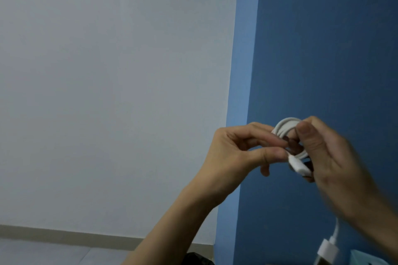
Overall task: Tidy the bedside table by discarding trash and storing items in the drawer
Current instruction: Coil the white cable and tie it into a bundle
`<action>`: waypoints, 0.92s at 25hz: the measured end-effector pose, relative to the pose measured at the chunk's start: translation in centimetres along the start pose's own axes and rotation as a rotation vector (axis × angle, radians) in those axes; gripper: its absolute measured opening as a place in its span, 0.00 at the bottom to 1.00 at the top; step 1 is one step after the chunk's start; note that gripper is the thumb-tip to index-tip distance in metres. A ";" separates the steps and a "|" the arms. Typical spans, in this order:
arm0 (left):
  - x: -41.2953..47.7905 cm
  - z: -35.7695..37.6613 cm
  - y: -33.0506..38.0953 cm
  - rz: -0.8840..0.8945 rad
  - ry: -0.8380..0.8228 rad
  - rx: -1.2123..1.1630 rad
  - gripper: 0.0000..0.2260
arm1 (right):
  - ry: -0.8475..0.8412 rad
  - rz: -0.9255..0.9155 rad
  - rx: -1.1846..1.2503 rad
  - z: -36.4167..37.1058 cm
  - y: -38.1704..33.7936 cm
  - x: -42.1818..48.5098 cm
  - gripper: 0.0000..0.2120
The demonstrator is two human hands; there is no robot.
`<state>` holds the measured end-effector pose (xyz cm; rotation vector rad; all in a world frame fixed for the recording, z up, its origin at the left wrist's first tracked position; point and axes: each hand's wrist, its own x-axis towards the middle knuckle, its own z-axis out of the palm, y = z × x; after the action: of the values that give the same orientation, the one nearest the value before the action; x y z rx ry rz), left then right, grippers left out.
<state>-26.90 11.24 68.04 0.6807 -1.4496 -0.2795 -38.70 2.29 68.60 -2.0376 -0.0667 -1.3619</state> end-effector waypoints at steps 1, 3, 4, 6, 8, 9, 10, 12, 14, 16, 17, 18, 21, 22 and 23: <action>0.0 0.1 0.1 0.007 0.008 0.031 0.08 | 0.000 -0.001 -0.011 0.0 0.1 0.0 0.25; -0.1 0.3 0.3 0.015 0.034 0.070 0.12 | -0.003 -0.001 -0.022 0.0 0.3 -0.1 0.29; -0.1 0.4 0.4 0.018 0.048 0.074 0.12 | -0.007 0.002 -0.022 -0.1 0.3 -0.2 0.30; 0.1 0.4 0.5 0.023 0.092 0.085 0.15 | -0.031 0.014 -0.029 -0.2 0.3 -0.3 0.31; 0.1 0.5 0.4 0.040 0.153 0.143 0.16 | -0.063 0.028 -0.054 -0.3 0.2 -0.4 0.29; 0.2 0.5 0.3 0.058 0.188 0.198 0.15 | -0.073 0.025 -0.085 -0.3 0.1 -0.4 0.27; 0.2 0.6 0.1 0.083 0.226 0.273 0.15 | -0.074 0.012 -0.129 -0.4 0.0 -0.6 0.26; 0.3 0.8 -0.4 0.162 0.300 0.464 0.15 | -0.074 -0.041 -0.241 -0.2 -0.2 -1.0 0.24; 0.3 1.2 -0.8 0.239 0.357 0.690 0.13 | -0.069 -0.089 -0.337 0.0 -0.5 -1.3 0.21; 0.2 1.5 -0.8 0.255 0.382 0.910 0.06 | -0.047 -0.105 -0.366 0.0 -0.7 -1.3 0.20; 0.1 1.3 -0.6 0.217 0.349 0.950 0.03 | -0.035 -0.097 -0.357 -0.1 -0.7 -1.1 0.19; 0.0 1.0 -0.5 0.144 0.269 0.926 0.04 | -0.026 -0.087 -0.345 -0.4 -0.6 -1.0 0.18; -0.3 0.3 0.0 -0.053 -0.019 0.781 0.15 | -0.015 -0.045 -0.283 -1.3 0.1 -0.5 0.23; -0.5 0.3 0.1 -0.072 -0.047 0.775 0.16 | -0.022 -0.023 -0.270 -1.6 0.3 -0.4 0.26; -0.6 0.4 0.2 -0.076 -0.045 0.792 0.16 | -0.036 -0.004 -0.270 -1.9 0.6 -0.3 0.29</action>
<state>-27.41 11.59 67.64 1.3719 -1.5708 0.2487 -40.10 0.91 68.45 -2.2850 0.1033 -1.3988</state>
